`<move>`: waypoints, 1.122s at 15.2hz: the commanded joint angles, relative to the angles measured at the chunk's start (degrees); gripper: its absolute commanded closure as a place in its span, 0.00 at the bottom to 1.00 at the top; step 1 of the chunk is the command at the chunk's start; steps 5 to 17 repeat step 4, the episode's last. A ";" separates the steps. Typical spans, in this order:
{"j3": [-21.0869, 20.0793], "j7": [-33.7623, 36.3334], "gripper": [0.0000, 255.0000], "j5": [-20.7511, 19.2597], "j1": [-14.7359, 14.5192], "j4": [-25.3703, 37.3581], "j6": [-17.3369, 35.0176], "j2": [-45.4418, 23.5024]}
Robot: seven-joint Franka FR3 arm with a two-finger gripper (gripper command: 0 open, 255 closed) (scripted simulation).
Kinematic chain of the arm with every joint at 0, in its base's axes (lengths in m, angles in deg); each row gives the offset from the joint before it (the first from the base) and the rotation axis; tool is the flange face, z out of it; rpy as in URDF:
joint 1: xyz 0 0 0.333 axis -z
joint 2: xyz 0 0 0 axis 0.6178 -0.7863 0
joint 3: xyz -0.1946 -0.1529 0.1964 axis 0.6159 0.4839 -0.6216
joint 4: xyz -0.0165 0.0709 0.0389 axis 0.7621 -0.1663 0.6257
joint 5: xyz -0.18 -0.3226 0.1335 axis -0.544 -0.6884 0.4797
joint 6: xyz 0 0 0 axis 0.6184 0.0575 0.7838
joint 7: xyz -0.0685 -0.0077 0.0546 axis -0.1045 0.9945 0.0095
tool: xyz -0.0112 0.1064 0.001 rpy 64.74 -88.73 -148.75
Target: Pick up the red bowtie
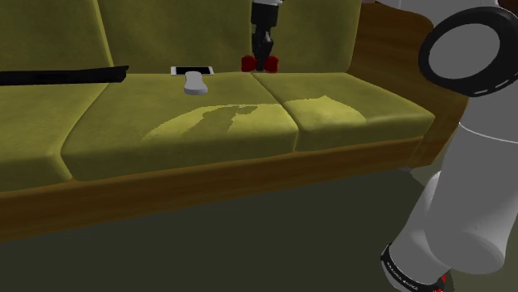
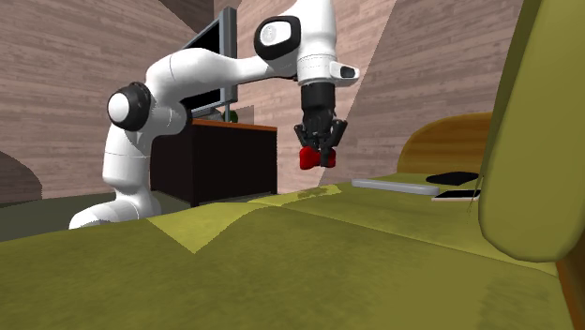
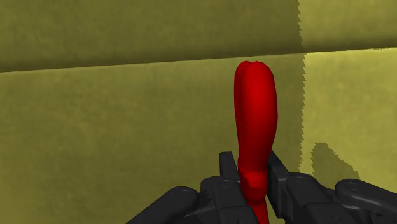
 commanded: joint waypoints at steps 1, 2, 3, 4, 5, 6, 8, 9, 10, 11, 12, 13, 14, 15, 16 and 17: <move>0.07 -0.09 1.00 0.19 0.18 2.91 -2.03 -0.93; 0.10 -0.11 1.00 0.31 0.28 4.54 -3.09 -1.50; 0.11 -0.12 1.00 0.32 0.29 4.79 -3.25 -1.59; 0.10 -0.12 1.00 0.32 0.29 4.78 -3.25 -1.58; 0.10 -0.12 1.00 0.32 0.29 4.78 -3.25 -1.58; 0.10 -0.12 1.00 0.32 0.29 4.78 -3.25 -1.58; 0.10 -0.12 1.00 0.32 0.29 4.78 -3.25 -1.58; 0.10 -0.12 1.00 0.32 0.29 4.78 -3.25 -1.58; 0.10 -0.12 1.00 0.32 0.29 4.78 -3.25 -1.58; 0.10 -0.12 1.00 0.32 0.29 4.78 -3.25 -1.58; 0.10 -0.12 1.00 0.32 0.29 4.78 -3.25 -1.58; 0.10 -0.12 1.00 0.32 0.29 4.78 -3.25 -1.58; 0.10 -0.12 1.00 0.32 0.29 4.78 -3.25 -1.58; 0.10 -0.12 1.00 0.32 0.29 4.78 -3.25 -1.58; 0.10 -0.12 1.00 0.32 0.29 4.78 -3.25 -1.58; 0.10 -0.12 1.00 0.32 0.29 4.78 -3.25 -1.58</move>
